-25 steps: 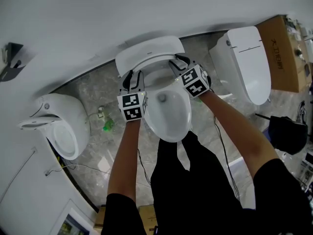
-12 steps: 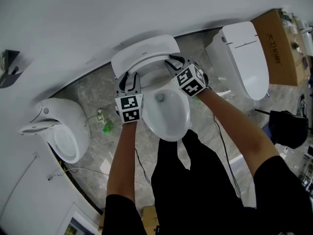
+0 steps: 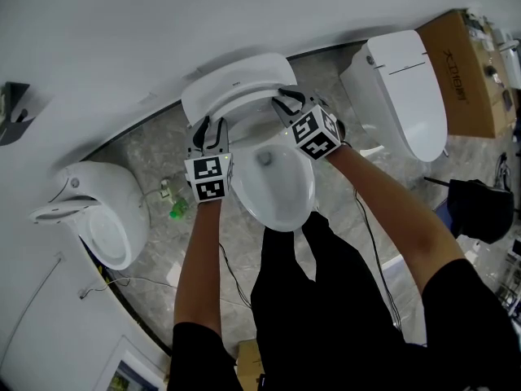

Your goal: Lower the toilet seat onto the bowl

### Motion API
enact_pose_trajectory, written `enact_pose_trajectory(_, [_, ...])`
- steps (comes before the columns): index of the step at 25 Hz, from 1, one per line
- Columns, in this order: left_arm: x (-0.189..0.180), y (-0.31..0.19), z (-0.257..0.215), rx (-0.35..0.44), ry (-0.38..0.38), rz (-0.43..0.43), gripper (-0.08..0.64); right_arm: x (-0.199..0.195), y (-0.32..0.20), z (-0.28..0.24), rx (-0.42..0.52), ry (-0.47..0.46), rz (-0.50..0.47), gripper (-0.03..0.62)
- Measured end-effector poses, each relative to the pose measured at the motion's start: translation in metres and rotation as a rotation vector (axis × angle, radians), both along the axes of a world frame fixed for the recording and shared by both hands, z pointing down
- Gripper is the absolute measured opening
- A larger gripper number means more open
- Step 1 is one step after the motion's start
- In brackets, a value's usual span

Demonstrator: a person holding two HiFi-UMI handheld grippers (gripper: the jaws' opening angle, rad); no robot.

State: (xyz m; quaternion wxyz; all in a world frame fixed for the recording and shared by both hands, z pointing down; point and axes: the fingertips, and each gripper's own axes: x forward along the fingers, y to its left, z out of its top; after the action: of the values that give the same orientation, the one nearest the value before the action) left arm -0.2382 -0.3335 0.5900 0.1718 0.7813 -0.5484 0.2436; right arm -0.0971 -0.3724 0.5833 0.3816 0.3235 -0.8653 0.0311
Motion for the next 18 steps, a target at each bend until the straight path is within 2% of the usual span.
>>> enact_pose_trajectory(9, [0.01, 0.027, -0.007, 0.017, 0.012, -0.014, 0.135, 0.011, 0.026, -0.008, 0.001, -0.04, 0.031, 0.106])
enact_pose_trajectory(18, [0.024, 0.068, -0.013, -0.02, 0.029, -0.081, 0.141, 0.025, 0.067, -0.014, -0.012, -0.054, 0.006, 0.109])
